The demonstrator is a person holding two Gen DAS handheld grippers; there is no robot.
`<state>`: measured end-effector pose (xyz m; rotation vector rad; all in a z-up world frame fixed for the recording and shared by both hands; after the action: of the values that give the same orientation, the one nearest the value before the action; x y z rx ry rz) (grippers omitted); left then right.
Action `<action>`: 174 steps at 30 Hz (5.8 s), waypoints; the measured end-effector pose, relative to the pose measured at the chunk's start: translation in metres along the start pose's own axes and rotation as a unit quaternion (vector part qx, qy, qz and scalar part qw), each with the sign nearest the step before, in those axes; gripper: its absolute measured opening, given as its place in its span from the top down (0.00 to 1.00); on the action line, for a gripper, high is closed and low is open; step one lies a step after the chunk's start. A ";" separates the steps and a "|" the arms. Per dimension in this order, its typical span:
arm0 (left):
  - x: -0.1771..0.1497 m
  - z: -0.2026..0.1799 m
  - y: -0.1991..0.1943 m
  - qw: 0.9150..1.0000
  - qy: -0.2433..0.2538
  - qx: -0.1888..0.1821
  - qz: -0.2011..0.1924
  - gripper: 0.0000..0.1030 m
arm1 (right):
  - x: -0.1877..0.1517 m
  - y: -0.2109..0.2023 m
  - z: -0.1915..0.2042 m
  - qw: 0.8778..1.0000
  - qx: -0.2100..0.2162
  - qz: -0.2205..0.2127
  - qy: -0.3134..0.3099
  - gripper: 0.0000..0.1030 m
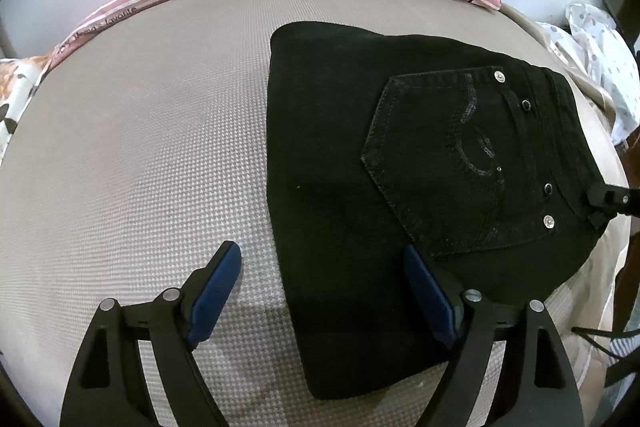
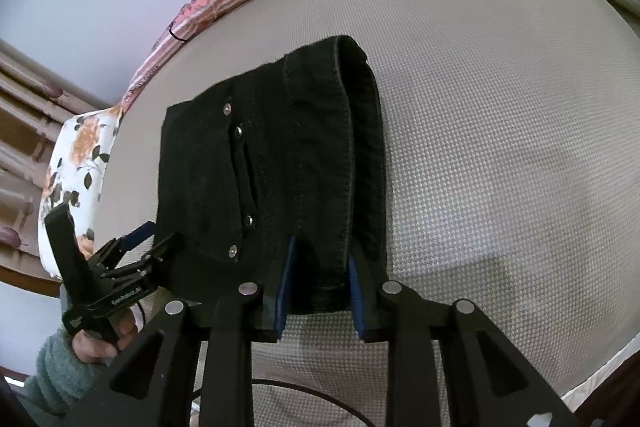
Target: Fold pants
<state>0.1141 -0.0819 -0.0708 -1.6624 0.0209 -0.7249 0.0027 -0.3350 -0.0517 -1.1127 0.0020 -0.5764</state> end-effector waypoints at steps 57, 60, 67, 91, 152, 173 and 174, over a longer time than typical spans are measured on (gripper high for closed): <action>0.047 0.057 0.021 0.943 -0.179 -0.272 0.075 0.19 | 0.052 0.061 -0.056 0.970 0.224 0.091 0.031 0.54; 0.055 0.057 0.025 0.939 -0.188 -0.280 0.074 0.19 | 0.058 0.067 -0.054 0.967 0.234 0.101 0.027 0.55; 0.062 0.050 0.027 0.949 -0.159 -0.266 0.058 0.19 | 0.065 0.074 -0.053 0.962 0.253 0.095 0.033 0.56; 0.062 0.006 0.018 0.989 -0.084 -0.118 0.040 0.52 | 0.063 0.065 -0.024 0.982 0.182 0.045 0.026 0.71; 0.116 0.151 0.046 0.985 -0.168 -0.007 -0.028 0.37 | 0.178 0.133 0.090 0.994 0.013 -0.047 -0.099 0.46; 0.017 0.105 -0.037 0.982 -0.151 0.110 -0.038 0.24 | 0.068 0.074 0.175 0.968 -0.096 -0.148 -0.179 0.18; 0.014 0.105 -0.039 0.981 -0.152 0.113 -0.040 0.24 | 0.064 0.073 0.178 0.968 -0.096 -0.146 -0.182 0.17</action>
<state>0.1592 0.0144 -0.0341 -1.5455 -0.3346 -0.5052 0.1400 -0.1901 -0.0139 -1.4073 -0.4399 -0.6352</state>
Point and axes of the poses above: each gripper's, at about its wrist camera, not at the fingertips, and y roughly the way its jaws point, z to its left, x to its top, the point moved 1 cm from there along y, roughly the way its jaws point, and after that the axes turned 2 degrees about z, right-handed, at the moved point
